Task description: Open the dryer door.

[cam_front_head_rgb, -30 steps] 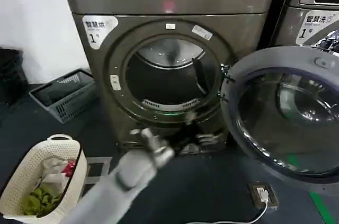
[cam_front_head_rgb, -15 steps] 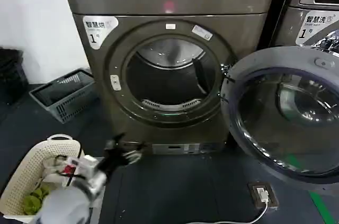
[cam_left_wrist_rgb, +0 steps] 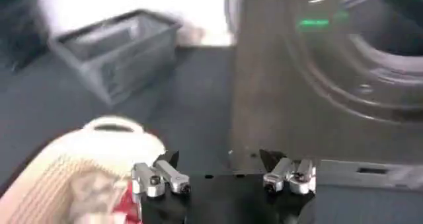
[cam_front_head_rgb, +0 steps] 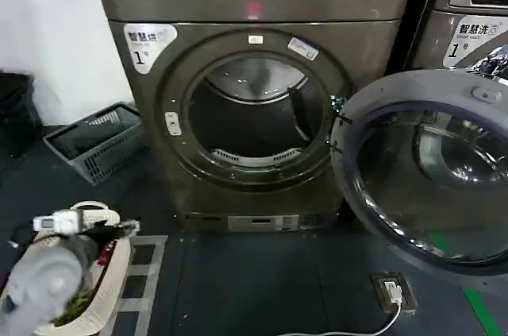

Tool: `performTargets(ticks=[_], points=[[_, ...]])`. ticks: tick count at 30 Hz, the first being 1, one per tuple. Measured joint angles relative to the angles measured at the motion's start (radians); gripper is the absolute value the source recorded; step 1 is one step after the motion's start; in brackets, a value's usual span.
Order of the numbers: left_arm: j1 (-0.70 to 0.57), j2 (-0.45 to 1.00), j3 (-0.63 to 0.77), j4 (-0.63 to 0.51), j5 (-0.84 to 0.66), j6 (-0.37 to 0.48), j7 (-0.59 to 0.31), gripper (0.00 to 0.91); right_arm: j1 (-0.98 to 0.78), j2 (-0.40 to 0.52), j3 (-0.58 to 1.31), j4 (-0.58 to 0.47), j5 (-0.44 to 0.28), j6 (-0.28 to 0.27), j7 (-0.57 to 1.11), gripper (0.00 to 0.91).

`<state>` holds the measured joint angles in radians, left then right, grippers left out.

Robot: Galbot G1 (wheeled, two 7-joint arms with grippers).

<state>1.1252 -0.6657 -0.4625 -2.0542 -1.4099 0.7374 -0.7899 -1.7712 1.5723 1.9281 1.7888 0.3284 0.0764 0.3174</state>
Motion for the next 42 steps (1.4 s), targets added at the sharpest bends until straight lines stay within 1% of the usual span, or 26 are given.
performTargets(ticks=[3,6,11,15,18,20,24,29,42], points=[[-0.012,0.037,-0.025,0.058,-0.177,0.0,-0.1,0.907,0.0,0.0,-0.014,-0.002,-0.004,0.023,-0.001,0.907],[-0.027,0.068,-0.055,0.105,-0.331,-0.001,-0.178,0.907,0.003,-0.002,-0.028,-0.008,-0.006,0.038,-0.005,0.907],[-0.079,0.127,-0.042,0.176,-0.569,-0.001,-0.244,0.907,0.01,-0.001,-0.047,-0.006,-0.011,0.051,-0.01,0.907],[-0.151,0.18,0.002,0.244,-0.748,-0.001,-0.33,0.907,0.009,-0.002,-0.049,-0.015,-0.009,0.07,-0.014,0.907],[-0.174,0.203,0.019,0.281,-0.824,-0.001,-0.362,0.907,0.007,-0.003,-0.05,-0.018,-0.008,0.077,-0.018,0.907],[-0.175,0.218,0.02,0.294,-0.897,-0.001,-0.402,0.907,0.007,-0.005,-0.05,-0.019,-0.008,0.089,-0.022,0.907],[-0.186,0.23,0.019,0.304,-0.963,-0.001,-0.419,0.907,0.011,-0.003,-0.057,-0.02,-0.008,0.106,-0.027,0.907],[-0.197,0.232,0.022,0.312,-0.995,-0.001,-0.426,0.907,0.009,-0.003,-0.055,-0.028,-0.001,0.131,-0.041,0.907],[-0.196,0.23,0.02,0.313,-0.964,-0.001,-0.425,0.907,0.008,-0.002,-0.049,-0.039,-0.006,0.124,-0.042,0.907]])
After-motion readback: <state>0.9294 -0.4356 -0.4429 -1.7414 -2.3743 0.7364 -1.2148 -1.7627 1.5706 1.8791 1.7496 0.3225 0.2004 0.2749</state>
